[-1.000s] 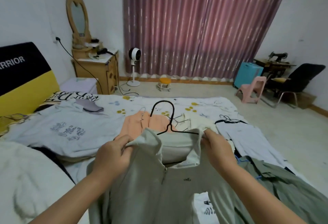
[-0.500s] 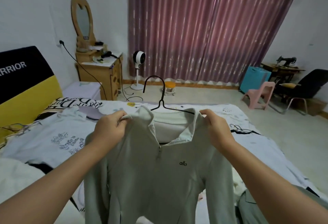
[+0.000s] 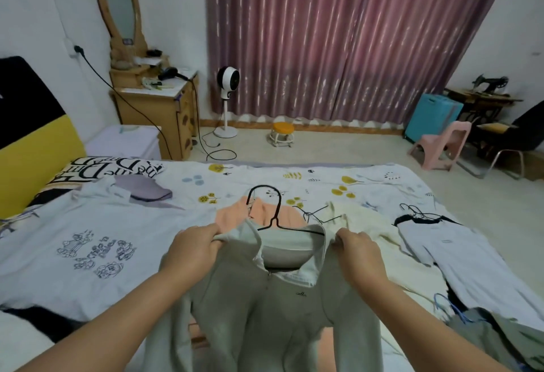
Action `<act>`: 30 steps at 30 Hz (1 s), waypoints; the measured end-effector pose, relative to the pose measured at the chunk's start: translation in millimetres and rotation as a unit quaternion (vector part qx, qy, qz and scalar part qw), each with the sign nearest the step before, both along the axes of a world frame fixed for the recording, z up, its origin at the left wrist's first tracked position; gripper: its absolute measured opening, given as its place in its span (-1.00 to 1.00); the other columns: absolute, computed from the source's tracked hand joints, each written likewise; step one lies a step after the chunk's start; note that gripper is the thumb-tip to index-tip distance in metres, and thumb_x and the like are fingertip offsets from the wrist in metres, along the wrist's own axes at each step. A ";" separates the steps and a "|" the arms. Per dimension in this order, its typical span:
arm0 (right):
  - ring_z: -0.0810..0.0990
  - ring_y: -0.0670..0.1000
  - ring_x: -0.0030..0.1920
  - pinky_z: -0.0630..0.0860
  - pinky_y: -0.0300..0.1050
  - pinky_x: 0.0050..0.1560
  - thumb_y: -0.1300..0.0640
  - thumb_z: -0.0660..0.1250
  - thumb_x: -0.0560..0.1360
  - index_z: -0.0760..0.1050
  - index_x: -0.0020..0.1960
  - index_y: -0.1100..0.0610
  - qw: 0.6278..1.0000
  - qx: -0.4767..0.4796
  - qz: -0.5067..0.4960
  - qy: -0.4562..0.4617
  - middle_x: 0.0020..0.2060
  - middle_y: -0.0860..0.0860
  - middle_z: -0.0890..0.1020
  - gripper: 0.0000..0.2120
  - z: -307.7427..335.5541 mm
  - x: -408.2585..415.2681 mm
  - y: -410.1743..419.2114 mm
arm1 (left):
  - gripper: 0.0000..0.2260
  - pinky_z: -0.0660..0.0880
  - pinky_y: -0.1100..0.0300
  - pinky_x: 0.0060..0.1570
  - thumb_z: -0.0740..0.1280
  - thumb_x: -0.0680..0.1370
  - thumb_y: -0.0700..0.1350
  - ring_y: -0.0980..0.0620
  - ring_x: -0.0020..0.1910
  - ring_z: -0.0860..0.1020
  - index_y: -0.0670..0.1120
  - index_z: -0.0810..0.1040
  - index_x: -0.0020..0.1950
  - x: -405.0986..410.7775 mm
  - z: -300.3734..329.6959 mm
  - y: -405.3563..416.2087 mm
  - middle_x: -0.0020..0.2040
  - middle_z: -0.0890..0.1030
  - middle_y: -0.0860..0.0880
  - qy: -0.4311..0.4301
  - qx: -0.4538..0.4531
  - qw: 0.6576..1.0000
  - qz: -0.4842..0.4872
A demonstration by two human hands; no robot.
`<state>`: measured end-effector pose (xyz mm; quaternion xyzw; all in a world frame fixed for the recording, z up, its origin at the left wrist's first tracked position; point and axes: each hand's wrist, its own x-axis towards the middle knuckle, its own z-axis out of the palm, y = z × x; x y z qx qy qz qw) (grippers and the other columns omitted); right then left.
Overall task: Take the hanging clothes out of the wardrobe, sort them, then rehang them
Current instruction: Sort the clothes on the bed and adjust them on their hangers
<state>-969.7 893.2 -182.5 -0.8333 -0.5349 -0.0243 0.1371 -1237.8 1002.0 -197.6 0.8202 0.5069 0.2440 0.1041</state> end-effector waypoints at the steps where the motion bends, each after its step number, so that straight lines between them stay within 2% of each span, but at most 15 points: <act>1: 0.43 0.16 -0.01 0.23 -0.05 -0.15 0.22 0.09 0.57 0.44 -0.01 0.12 1.000 -0.005 -0.001 -0.003 -0.39 -0.06 0.31 -0.84 -3.7 0.2 8.0 | -0.85 0.23 0.12 -0.17 0.21 0.57 -0.08 -0.10 -0.09 0.49 -0.06 0.53 -0.12 2.1 -6.2 7.7 -0.18 0.61 -0.04 0.028 0.003 1.000 0.006; 3: 0.44 0.13 0.04 0.21 -0.07 -0.15 0.19 0.09 0.58 0.48 0.04 0.11 1.000 -0.019 0.005 -0.017 -0.24 0.01 0.55 -0.81 -12.3 3.4 27.6 | -0.84 0.19 0.15 -0.14 0.19 0.58 -0.07 -0.06 -0.08 0.44 0.00 0.47 -0.19 6.5 -21.4 25.5 -0.17 0.59 0.01 0.054 -0.005 0.998 0.026; 5: 0.43 0.11 0.06 0.18 -0.08 -0.15 0.16 0.10 0.58 0.50 0.03 0.09 0.999 -0.025 0.006 -0.020 -0.06 0.03 0.63 -0.80 -19.5 9.9 49.6 | -0.83 0.26 0.14 -0.15 0.18 0.57 -0.03 -0.06 -0.04 0.43 0.05 0.41 -0.24 13.1 -34.4 44.3 -0.16 0.57 0.02 0.051 -0.020 0.997 0.052; 8: 0.44 0.12 0.05 0.27 -0.07 -0.14 0.15 0.12 0.57 0.52 0.02 0.12 1.000 -0.023 0.000 0.014 -0.03 0.06 0.62 -0.80 -29.4 23.6 85.7 | -0.83 0.37 0.10 -0.18 0.18 0.56 0.01 -0.10 -0.01 0.45 0.08 0.41 -0.23 27.5 -50.5 77.1 -0.15 0.55 -0.01 0.043 -0.050 0.994 0.084; 12: 0.40 0.11 -0.16 0.25 -0.11 -0.25 0.22 0.11 0.55 0.42 -0.10 0.15 0.997 -0.017 -0.016 0.070 -0.05 0.12 0.58 -0.87 -49.0 43.9 134.1 | -0.82 0.43 0.10 -0.17 0.15 0.57 0.04 -0.10 0.01 0.48 0.04 0.52 -0.03 55.9 -66.2 119.6 -0.08 0.56 -0.03 0.077 -0.037 0.989 0.118; 16: 0.49 0.17 -0.04 0.21 -0.12 -0.22 0.29 0.09 0.52 0.46 0.02 0.18 0.998 -0.002 -0.007 0.068 -0.01 0.14 0.58 -0.80 -82.4 68.5 181.6 | -0.80 0.39 0.11 -0.10 0.14 0.60 -0.03 -0.15 0.05 0.52 -0.10 0.49 0.05 87.7 -82.3 153.6 0.04 0.58 -0.08 0.120 -0.030 0.985 0.119; 19: 0.48 0.19 -0.07 0.21 -0.11 -0.22 0.28 0.10 0.53 0.47 0.02 0.23 0.997 0.013 -0.004 0.073 -0.01 0.20 0.58 -0.81 -104.2 87.4 223.2 | -0.83 0.41 0.06 -0.08 0.18 0.58 -0.10 -0.20 0.04 0.52 -0.17 0.50 0.01 104.7 -98.8 191.3 0.02 0.59 -0.19 0.092 -0.031 0.990 0.101; 21: 0.52 0.23 -0.02 0.25 -0.10 -0.21 0.27 0.12 0.54 0.49 0.01 0.27 0.994 0.042 0.002 0.101 -0.02 0.24 0.59 -0.82 -111.6 100.1 258.3 | -0.83 0.38 0.03 -0.05 0.21 0.57 -0.14 -0.24 0.07 0.51 -0.21 0.51 0.04 117.4 -102.5 222.5 0.05 0.58 -0.25 0.063 -0.018 0.993 0.101; 23: 0.50 0.26 0.13 0.33 -0.06 -0.12 0.24 0.12 0.57 0.46 0.14 0.29 0.983 0.073 0.018 0.165 0.13 0.28 0.54 -0.77 -114.5 109.6 292.6 | -0.73 0.37 0.03 0.09 0.25 0.56 -0.16 -0.25 0.17 0.47 -0.19 0.44 0.25 130.1 -103.5 253.0 0.27 0.45 -0.28 0.020 -0.027 0.994 0.103; 25: 0.35 0.21 0.35 0.35 -0.11 0.05 0.24 0.13 0.59 0.20 0.45 0.22 0.967 0.047 0.036 0.248 0.43 0.22 0.24 -0.57 -122.7 113.3 318.0 | -0.46 0.29 0.01 0.29 0.30 0.55 -0.13 -0.25 0.37 0.30 -0.09 0.16 0.49 135.3 -117.1 274.7 0.51 0.03 -0.22 0.013 -0.086 0.992 0.096; 26: 0.26 0.18 0.42 0.33 -0.14 0.10 0.26 0.13 0.59 0.06 0.52 0.16 0.960 0.017 0.039 0.276 0.50 0.16 0.08 -0.46 -132.3 113.7 324.7 | -0.37 0.24 0.00 0.36 0.30 0.56 -0.10 -0.24 0.44 0.19 -0.05 0.03 0.53 135.3 -128.3 280.5 0.54 -0.15 -0.17 0.033 -0.115 0.988 0.097; 27: 0.21 0.16 0.45 0.30 -0.15 0.17 0.28 0.14 0.58 -0.01 0.54 0.12 0.958 -0.012 0.044 0.282 0.52 0.13 -0.01 -0.41 -144.8 112.8 326.8 | -0.34 0.20 0.00 0.39 0.28 0.57 -0.07 -0.23 0.48 0.12 -0.05 -0.04 0.54 133.4 -144.3 282.7 0.53 -0.24 -0.15 0.059 -0.132 0.985 0.098; 28: 0.18 0.14 0.46 0.27 -0.15 0.25 0.27 0.15 0.57 -0.02 0.54 0.11 0.961 -0.037 0.058 0.266 0.53 0.12 0.00 -0.40 -160.3 110.9 325.6 | -0.35 0.17 0.00 0.40 0.25 0.58 -0.05 -0.22 0.49 0.09 -0.07 -0.06 0.54 130.9 -160.3 279.5 0.53 -0.24 -0.15 0.082 -0.136 0.982 0.099; 30: 0.18 0.11 0.47 0.20 -0.14 0.35 0.24 0.17 0.56 0.05 0.52 0.13 0.971 -0.088 0.104 0.196 0.51 0.12 0.10 -0.42 -195.7 104.1 309.6 | -0.42 0.16 0.05 0.40 0.20 0.60 -0.03 -0.18 0.48 0.11 -0.10 0.01 0.53 124.7 -194.3 262.9 0.54 -0.10 -0.16 0.118 -0.155 0.977 0.087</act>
